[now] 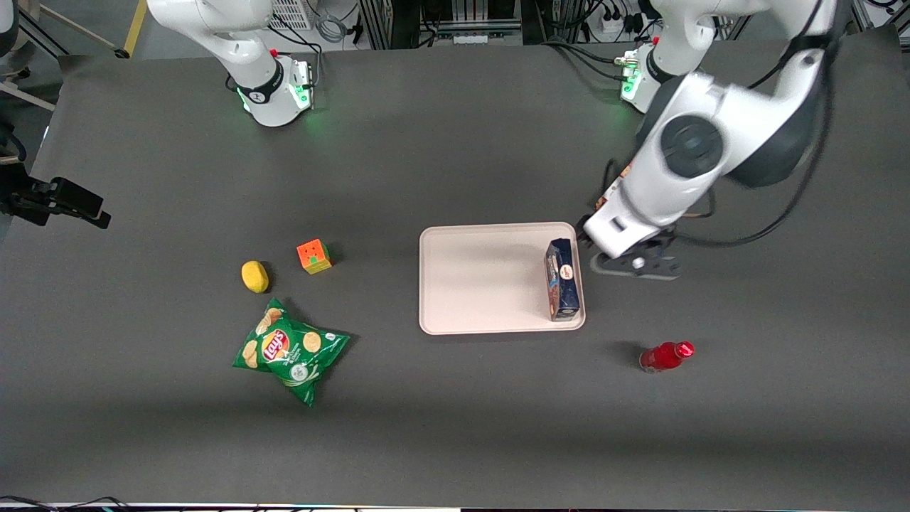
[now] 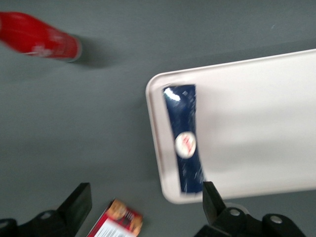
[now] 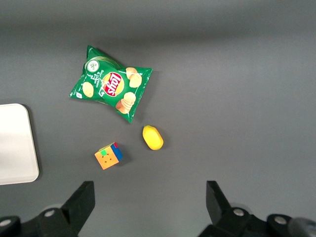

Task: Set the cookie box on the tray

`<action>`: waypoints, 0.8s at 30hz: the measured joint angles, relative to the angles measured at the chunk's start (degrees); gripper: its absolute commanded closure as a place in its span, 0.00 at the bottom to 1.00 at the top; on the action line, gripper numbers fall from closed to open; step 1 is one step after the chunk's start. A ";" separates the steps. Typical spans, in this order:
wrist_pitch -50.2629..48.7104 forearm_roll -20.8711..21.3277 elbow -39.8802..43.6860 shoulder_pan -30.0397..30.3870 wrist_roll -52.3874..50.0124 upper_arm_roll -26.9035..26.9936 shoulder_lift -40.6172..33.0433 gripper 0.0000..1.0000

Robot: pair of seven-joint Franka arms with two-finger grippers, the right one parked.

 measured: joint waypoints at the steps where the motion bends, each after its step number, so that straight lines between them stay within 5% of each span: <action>1: -0.83 -0.18 -0.10 0.09 0.92 1.05 -1.18 0.00; 14: -0.68 -0.29 -8.72 0.42 10.69 11.05 -13.63 0.00; 24: 1.13 -0.34 -7.34 0.19 12.67 11.67 -16.83 0.00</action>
